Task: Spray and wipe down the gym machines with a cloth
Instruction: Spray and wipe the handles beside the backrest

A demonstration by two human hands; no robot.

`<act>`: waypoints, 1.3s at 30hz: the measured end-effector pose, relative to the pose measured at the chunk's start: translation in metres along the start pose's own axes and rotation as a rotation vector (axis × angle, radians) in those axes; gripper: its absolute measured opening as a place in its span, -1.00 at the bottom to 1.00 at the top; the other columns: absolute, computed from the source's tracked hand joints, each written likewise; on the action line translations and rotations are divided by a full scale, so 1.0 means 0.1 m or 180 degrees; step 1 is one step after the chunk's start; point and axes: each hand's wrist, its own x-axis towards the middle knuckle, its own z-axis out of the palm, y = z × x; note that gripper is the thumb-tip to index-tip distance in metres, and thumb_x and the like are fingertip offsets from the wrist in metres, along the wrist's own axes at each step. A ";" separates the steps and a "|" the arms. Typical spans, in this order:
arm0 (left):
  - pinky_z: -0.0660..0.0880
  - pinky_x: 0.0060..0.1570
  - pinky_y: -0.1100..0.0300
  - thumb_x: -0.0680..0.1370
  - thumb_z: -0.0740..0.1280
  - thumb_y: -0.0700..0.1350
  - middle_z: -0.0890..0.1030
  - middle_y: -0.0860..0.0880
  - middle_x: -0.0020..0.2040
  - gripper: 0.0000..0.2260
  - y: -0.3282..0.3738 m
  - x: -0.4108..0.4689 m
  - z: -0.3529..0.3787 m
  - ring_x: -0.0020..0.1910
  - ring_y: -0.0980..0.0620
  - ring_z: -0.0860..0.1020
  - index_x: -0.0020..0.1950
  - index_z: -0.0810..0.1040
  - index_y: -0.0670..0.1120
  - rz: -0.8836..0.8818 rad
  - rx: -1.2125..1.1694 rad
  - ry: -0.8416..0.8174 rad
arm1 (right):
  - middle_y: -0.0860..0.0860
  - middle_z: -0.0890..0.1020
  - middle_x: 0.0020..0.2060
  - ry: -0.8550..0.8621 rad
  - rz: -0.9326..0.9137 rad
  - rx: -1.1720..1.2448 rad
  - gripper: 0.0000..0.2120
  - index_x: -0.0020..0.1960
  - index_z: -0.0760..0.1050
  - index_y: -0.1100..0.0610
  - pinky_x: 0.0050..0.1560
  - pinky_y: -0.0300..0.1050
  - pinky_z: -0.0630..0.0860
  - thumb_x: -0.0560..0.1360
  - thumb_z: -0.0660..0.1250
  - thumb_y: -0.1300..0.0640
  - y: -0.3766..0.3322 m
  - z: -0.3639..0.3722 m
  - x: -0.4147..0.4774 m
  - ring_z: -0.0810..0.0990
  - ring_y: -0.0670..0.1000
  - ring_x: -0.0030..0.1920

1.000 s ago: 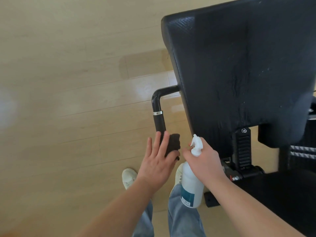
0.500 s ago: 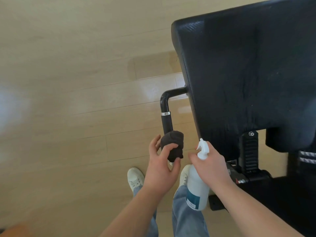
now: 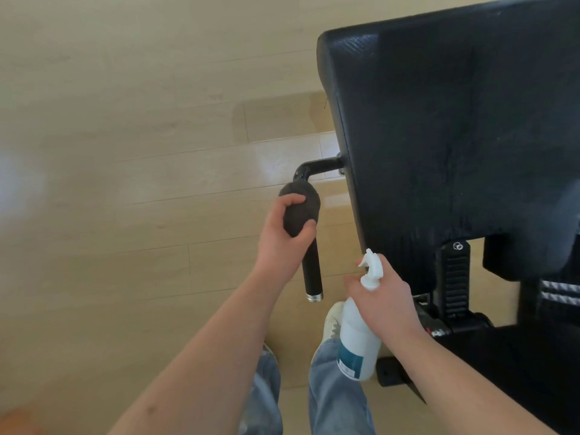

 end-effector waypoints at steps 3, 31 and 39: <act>0.56 -0.14 0.19 0.61 0.35 -0.20 0.52 0.01 0.19 -0.64 -0.11 -0.11 -0.01 -0.03 0.03 0.58 0.18 0.36 0.24 -0.0177 -0.0076 -0.0262 | -0.12 0.53 -0.13 0.0029 -0.0011 -0.0012 -0.75 0.16 0.36 -0.11 -0.26 -0.23 0.45 0.56 0.39 -0.03 -0.01 -0.01 0.00 0.57 -0.04 -0.16; 0.44 0.05 0.53 0.56 0.36 -0.28 0.36 0.03 0.33 -0.32 -0.70 -0.67 0.06 0.22 0.08 0.46 0.30 0.22 0.48 0.0078 0.0809 -0.1065 | -0.11 0.55 -0.15 0.0119 -0.0096 0.0027 -0.79 0.14 0.39 -0.11 -0.27 -0.21 0.43 0.56 0.37 -0.03 0.03 -0.04 -0.19 0.57 -0.06 -0.16; 0.61 0.18 -0.13 0.63 0.30 -0.25 0.43 -0.18 0.36 -0.61 -0.56 -0.52 -0.04 0.25 -0.18 0.55 0.29 0.31 0.18 -0.1334 -0.1668 0.0446 | -0.12 0.54 -0.18 0.0154 -0.0040 0.0104 -0.79 0.06 0.35 -0.14 -0.24 -0.20 0.50 0.57 0.39 0.01 0.11 -0.15 -0.23 0.57 -0.02 -0.19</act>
